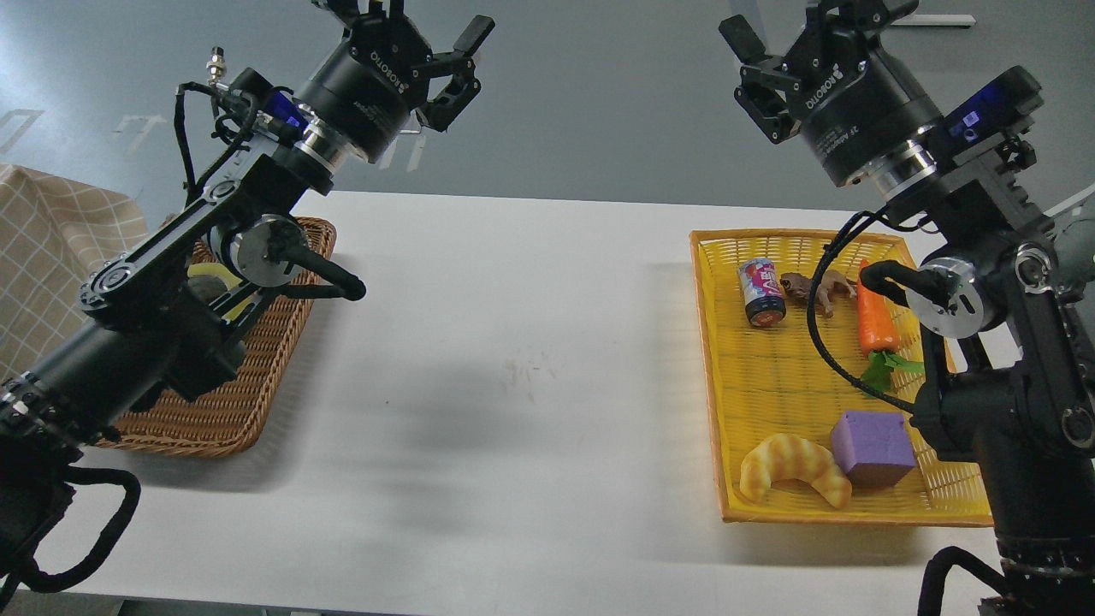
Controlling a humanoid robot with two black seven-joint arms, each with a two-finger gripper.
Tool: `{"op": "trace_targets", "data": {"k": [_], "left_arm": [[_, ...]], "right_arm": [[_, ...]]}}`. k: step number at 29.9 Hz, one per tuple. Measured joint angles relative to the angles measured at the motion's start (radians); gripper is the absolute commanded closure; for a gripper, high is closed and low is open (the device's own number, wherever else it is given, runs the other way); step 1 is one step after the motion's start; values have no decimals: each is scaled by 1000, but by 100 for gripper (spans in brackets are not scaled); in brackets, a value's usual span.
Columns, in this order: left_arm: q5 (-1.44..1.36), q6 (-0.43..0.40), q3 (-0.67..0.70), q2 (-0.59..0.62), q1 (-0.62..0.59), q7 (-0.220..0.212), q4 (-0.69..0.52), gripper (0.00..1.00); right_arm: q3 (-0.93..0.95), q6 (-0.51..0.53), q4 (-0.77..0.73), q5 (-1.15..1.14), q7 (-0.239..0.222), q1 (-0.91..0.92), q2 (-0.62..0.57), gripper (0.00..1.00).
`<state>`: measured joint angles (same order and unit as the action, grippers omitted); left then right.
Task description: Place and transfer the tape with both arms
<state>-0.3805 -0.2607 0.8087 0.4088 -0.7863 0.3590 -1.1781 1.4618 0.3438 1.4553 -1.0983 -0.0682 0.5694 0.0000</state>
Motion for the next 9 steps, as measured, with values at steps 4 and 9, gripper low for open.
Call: {"op": "trace_targets", "data": {"k": [4, 9], "left_arm": [[0, -1, 1, 2, 0, 0, 0, 2], [-1, -2, 3, 2, 0, 1, 0, 2]], "right_arm": [[0, 1, 7, 1, 1, -1, 0, 0], [1, 1, 14, 2, 1, -1, 0, 0]]}}
